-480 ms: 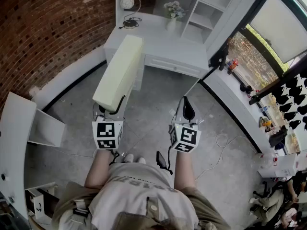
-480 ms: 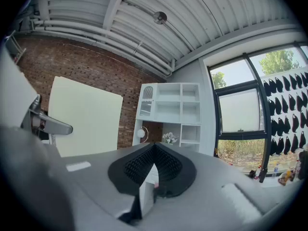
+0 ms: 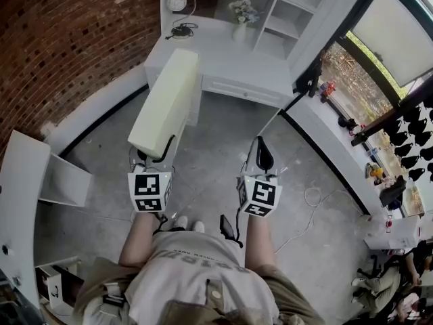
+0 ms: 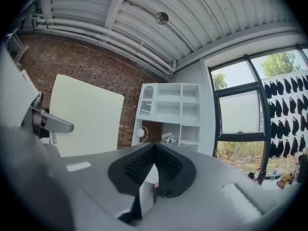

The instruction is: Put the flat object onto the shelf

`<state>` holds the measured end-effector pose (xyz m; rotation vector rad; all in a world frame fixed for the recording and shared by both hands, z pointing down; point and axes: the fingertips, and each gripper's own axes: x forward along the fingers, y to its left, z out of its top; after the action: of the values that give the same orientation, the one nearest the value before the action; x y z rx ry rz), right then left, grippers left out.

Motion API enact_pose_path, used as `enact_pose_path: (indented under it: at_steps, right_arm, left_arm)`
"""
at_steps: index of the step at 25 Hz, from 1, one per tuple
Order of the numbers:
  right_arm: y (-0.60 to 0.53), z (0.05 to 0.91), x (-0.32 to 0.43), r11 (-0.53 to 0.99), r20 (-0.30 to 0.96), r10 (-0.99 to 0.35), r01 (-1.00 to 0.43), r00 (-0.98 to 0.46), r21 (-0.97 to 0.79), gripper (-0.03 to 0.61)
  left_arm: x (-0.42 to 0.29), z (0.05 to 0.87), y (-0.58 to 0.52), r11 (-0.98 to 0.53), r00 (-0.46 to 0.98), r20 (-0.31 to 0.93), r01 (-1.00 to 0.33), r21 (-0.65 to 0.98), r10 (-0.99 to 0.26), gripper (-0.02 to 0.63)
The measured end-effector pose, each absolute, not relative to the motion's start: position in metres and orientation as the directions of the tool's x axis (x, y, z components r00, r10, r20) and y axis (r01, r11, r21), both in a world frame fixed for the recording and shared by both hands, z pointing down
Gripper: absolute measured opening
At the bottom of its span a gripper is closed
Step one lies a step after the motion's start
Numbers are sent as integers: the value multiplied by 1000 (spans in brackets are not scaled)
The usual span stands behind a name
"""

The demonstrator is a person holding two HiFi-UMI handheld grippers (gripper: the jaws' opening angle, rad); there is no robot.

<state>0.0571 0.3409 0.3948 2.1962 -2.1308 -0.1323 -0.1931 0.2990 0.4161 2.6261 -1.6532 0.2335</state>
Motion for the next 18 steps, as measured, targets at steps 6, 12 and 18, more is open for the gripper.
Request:
enact_pose_path:
  at_steps: [6, 12, 18]
  right_arm:
    - [346, 401, 68, -28, 14, -999, -995, 29, 99, 0]
    - [343, 400, 94, -18, 13, -1000, -999, 18, 35, 0]
    - [339, 391, 125, -17, -48, -999, -989, 24, -147, 3]
  left_arm:
    - [-185, 418, 301, -429, 423, 142, -903, -16, -895, 255]
    - [-169, 417, 297, -412, 421, 124, -907, 88, -899, 255]
    - [-158, 404, 292, -397, 430, 54, -870, 291, -901, 255]
